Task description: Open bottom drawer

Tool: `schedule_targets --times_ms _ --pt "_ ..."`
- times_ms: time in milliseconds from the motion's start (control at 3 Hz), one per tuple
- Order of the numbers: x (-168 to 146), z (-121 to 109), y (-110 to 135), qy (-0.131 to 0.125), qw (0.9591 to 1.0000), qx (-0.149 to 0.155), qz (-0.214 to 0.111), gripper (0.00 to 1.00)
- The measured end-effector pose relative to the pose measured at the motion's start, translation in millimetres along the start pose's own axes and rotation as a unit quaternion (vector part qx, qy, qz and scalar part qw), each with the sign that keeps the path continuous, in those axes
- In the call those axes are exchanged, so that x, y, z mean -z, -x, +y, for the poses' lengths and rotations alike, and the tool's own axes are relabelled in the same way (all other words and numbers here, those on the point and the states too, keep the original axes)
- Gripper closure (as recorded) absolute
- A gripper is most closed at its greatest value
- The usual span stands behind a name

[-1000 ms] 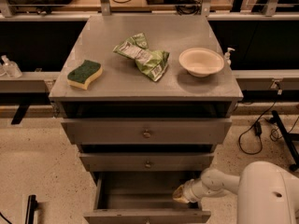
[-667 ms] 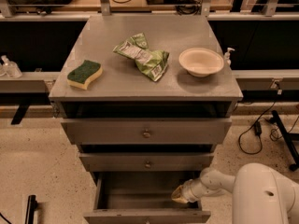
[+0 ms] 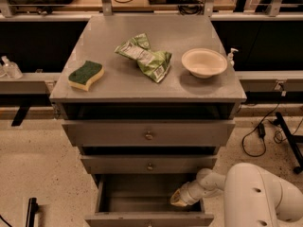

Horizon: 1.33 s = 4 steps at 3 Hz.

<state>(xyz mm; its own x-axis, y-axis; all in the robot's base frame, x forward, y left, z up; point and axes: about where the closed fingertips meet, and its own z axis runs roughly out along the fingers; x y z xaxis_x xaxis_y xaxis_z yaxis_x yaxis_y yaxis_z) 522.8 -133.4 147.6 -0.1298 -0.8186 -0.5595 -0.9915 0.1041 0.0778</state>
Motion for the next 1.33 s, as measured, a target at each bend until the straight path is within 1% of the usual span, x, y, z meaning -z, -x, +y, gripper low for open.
schedule_targets --times_ms 333,667,1000,1333 --pt "-6 18 12 0.036 0.999 0.027 -0.003 1.0" --pt "-6 50 27 0.063 0.9967 0.048 -0.019 1.0" --pt "-7 67 34 0.081 0.9948 0.056 -0.025 1.0" --pt "-7 77 37 0.09 0.9938 0.059 -0.026 1.0"
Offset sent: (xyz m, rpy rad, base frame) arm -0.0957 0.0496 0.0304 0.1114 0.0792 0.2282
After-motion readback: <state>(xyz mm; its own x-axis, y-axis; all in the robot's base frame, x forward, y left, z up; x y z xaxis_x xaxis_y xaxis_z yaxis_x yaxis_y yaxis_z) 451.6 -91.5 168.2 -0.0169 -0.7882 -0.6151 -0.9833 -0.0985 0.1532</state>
